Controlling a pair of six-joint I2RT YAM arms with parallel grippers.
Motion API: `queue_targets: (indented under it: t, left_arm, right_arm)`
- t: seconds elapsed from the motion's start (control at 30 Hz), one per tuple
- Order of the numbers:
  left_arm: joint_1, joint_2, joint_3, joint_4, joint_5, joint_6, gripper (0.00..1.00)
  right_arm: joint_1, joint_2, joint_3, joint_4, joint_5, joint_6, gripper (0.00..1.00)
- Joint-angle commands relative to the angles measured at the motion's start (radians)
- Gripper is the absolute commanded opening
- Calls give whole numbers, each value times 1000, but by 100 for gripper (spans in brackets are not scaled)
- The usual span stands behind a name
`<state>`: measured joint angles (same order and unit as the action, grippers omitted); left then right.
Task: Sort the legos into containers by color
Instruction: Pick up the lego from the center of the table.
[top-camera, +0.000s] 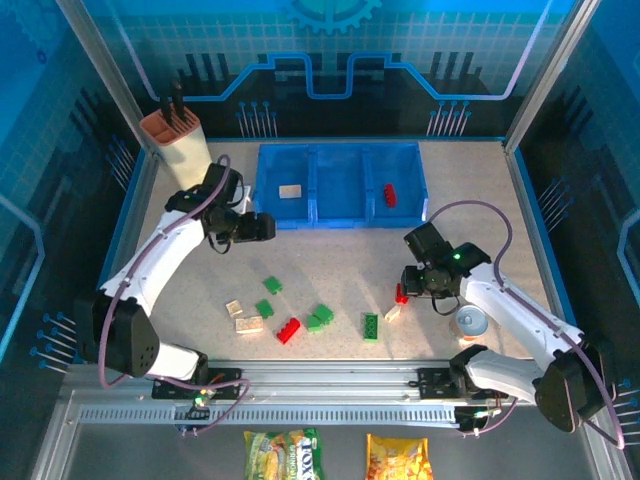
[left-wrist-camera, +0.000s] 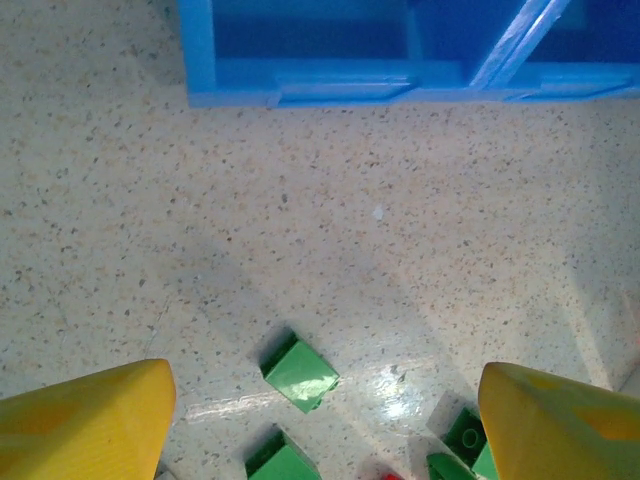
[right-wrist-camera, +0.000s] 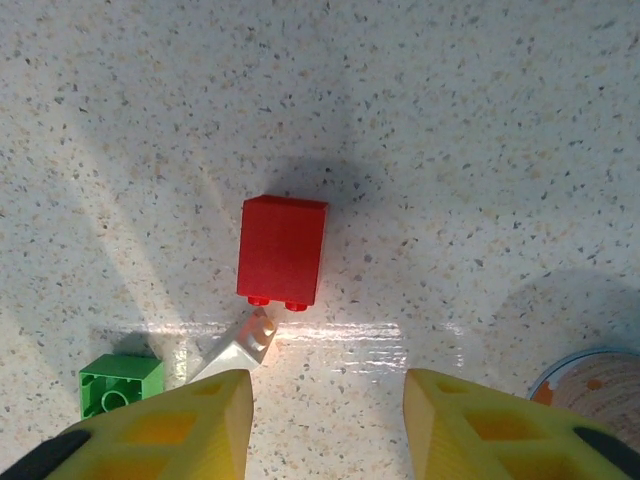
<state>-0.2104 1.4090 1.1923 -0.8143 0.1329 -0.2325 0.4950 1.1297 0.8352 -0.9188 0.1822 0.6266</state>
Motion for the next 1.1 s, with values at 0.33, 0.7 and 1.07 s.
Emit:
queue_targets:
  t: [0.33, 0.7, 1.07]
  left_arm:
    - [39, -64, -123, 161, 54, 35, 80]
    - [44, -50, -114, 158, 76, 36, 81]
    - [51, -46, -114, 154, 84, 32, 81]
  right_arm:
    - [75, 143, -2, 92, 5, 103, 46]
    - [105, 224, -21, 119, 87, 196, 48]
    - [106, 260, -68, 188, 70, 218, 48]
